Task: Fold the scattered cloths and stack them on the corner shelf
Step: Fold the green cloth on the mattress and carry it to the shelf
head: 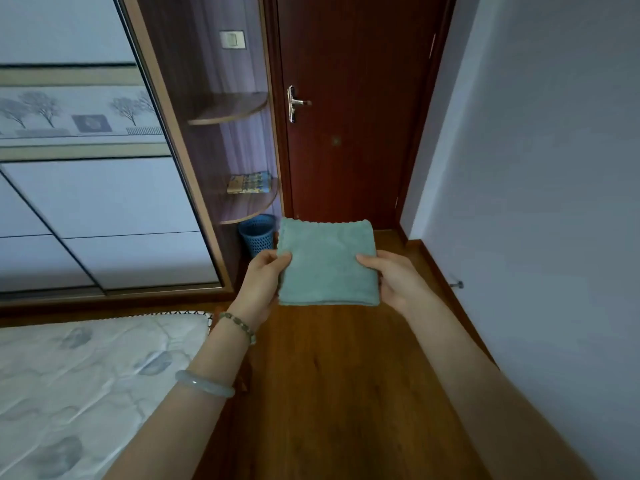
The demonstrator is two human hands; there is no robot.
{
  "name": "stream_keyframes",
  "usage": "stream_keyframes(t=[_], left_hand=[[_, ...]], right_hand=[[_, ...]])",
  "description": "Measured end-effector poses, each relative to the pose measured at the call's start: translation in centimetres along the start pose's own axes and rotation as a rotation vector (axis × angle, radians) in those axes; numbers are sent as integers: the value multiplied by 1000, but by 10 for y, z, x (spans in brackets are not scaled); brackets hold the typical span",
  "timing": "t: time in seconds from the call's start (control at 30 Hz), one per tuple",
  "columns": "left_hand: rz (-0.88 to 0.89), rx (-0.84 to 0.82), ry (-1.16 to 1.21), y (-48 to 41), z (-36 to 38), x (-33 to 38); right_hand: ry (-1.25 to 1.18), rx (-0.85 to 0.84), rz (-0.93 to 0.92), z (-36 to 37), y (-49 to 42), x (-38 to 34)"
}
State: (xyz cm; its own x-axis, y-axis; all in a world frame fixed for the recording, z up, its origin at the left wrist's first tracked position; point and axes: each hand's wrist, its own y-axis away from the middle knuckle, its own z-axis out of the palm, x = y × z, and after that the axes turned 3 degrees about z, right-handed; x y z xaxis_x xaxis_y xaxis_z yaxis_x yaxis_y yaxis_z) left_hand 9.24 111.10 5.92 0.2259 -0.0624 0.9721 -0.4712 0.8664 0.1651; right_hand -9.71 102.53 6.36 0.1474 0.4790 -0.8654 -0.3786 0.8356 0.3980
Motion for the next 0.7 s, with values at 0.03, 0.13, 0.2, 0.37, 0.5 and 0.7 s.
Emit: stream_keyframes(t=[0.03, 0.13, 0.2, 0.37, 0.5, 0.7], left_hand=[[-5, 7, 4, -17, 0, 0], [-25, 35, 20, -70, 2, 0], [-20, 55, 29, -114, 5, -2], [-20, 121, 53, -225, 21, -1], [-15, 180, 60, -308, 31, 12], [-33, 253, 70, -412, 27, 23]], right_hand=[[4, -2, 4, 2, -17, -4], [17, -13, 18, 10, -72, -18], [33, -23, 22, 14, -118, -30], [60, -61, 45, 23, -234, -67], [84, -113, 79, 35, -322, -105], [141, -162, 108, 64, -433, -142]])
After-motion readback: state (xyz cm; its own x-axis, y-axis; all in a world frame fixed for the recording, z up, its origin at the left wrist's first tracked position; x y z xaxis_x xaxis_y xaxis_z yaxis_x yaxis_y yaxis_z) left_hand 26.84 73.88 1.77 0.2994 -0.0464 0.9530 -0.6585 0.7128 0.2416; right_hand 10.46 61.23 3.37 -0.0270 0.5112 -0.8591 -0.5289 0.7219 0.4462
